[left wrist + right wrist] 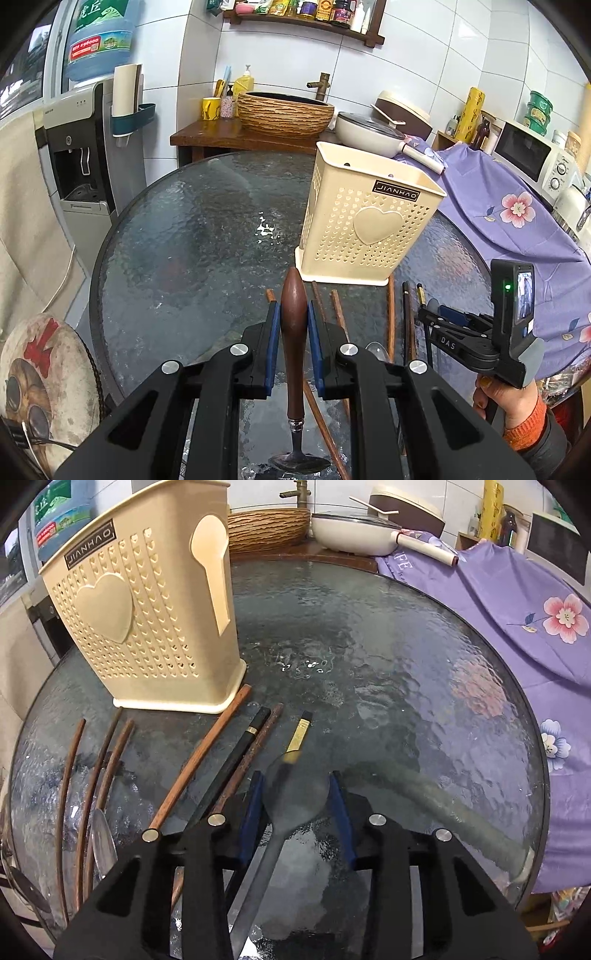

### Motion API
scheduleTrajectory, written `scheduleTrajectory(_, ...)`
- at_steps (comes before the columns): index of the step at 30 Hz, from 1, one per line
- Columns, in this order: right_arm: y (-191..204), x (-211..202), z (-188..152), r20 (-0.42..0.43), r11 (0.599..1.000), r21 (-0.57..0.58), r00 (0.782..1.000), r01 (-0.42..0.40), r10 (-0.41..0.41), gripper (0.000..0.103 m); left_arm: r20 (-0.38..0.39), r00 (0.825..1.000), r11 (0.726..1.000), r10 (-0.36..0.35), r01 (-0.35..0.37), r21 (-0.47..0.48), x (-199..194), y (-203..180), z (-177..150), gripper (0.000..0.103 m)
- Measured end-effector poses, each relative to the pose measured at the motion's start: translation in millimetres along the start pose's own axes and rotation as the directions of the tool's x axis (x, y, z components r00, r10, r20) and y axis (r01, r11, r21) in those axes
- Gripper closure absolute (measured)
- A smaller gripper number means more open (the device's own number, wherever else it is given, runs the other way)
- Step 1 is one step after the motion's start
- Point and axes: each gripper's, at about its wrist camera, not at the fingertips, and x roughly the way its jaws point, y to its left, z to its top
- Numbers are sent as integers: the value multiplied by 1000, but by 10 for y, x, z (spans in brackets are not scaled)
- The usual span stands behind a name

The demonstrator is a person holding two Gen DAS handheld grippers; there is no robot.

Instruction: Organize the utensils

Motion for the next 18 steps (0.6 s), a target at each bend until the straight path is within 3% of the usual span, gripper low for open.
scheduleTrajectory(5, -92, -227, 25, 60, 994, 14, 993, -105, 104, 66, 11, 1000, 1000, -2, 2, 5, -29, 0, 3, 88)
scheduleTrajectory(8, -161, -481, 47, 115, 984, 0, 978, -176, 175, 67, 26, 1000, 1000, -4, 4, 4, -90, 9, -4, 88)
scheduleTrajectory(18, -121, -968, 14, 177, 959, -100, 944, -266, 280, 67, 58, 998, 1000, -11, 10, 10, -294, 16, -42, 88)
